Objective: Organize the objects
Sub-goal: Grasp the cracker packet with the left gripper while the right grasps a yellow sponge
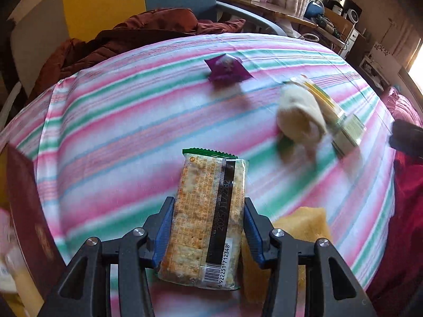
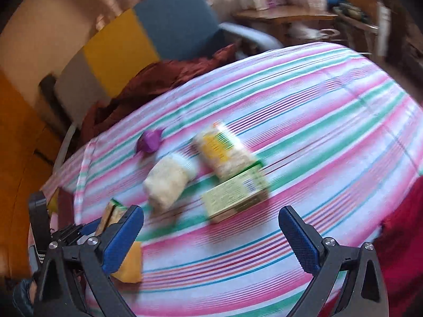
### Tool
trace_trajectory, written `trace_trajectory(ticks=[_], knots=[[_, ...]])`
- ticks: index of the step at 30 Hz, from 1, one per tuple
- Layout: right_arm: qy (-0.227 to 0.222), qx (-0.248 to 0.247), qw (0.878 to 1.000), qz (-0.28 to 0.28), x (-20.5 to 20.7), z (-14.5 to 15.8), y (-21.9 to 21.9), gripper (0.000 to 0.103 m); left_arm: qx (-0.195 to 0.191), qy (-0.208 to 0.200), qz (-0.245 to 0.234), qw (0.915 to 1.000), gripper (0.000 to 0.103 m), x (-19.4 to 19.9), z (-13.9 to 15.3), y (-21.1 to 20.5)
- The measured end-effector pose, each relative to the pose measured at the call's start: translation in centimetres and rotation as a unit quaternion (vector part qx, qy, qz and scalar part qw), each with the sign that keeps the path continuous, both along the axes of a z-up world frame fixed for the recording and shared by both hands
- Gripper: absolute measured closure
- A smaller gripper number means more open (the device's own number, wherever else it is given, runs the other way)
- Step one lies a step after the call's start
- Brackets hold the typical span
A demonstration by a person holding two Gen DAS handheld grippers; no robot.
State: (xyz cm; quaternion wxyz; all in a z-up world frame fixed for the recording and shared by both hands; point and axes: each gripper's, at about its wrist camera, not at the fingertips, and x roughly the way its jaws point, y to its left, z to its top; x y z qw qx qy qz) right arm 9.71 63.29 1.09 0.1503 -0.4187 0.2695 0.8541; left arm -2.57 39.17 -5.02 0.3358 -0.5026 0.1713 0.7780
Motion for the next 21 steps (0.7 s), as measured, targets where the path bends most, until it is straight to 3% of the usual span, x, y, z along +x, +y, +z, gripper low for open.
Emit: trace_trajectory(ticks=[4, 7, 9, 21], knots=[[-0.017, -0.007, 0.993, 0.119, -1.7, -0.9, -4.4, 0.0, 0.013, -0.004, 0.01, 0.9999, 0.053, 0.9, -0.1, -0.7], [-0.032, -0.009, 0.976, 0.214, -2.5, -1.8, -8.4, 0.0, 0.021, -0.011, 0.011, 0.9997, 0.055, 1.1, 0.0, -1.3], [-0.045, 0.021, 0.963, 0.265, -2.5, -2.2, -11.2, 0.0, 0.026, -0.013, 0.01, 0.9995, 0.054, 0.9, -0.1, -1.6], [-0.08, 0.044, 0.934, 0.346, -2.8, -4.5, -14.0, 0.0, 0.067, -0.058, 0.022, 0.9958, 0.054, -0.1, -0.3, -2.7]])
